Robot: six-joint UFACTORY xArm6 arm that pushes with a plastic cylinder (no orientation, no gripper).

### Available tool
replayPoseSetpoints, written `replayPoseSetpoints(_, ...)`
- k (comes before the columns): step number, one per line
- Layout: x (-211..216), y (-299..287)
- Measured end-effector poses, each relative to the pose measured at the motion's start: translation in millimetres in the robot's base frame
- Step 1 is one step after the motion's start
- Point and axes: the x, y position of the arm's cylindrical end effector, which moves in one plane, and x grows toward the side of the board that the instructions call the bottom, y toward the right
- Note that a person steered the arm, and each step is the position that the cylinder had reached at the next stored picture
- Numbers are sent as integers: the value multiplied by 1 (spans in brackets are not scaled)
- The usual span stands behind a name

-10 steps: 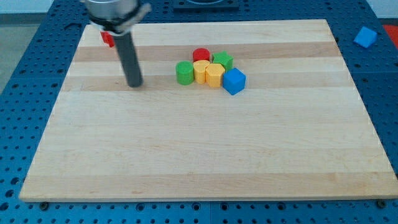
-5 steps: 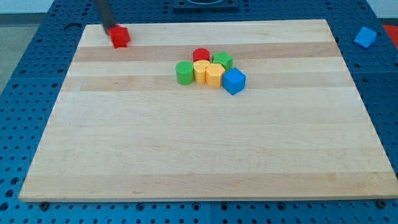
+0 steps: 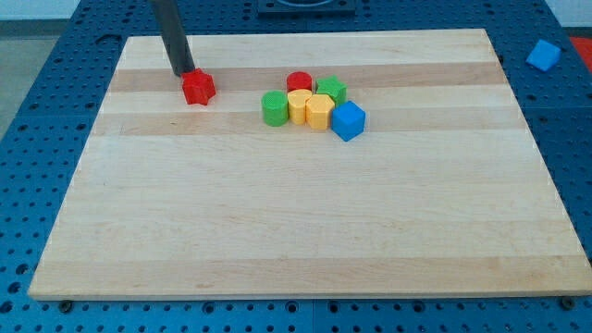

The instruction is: Push red star into the group of blocks

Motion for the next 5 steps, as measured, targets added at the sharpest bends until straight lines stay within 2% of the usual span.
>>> replayPoseSetpoints(1, 9, 42)
replayPoseSetpoints(5, 54, -43)
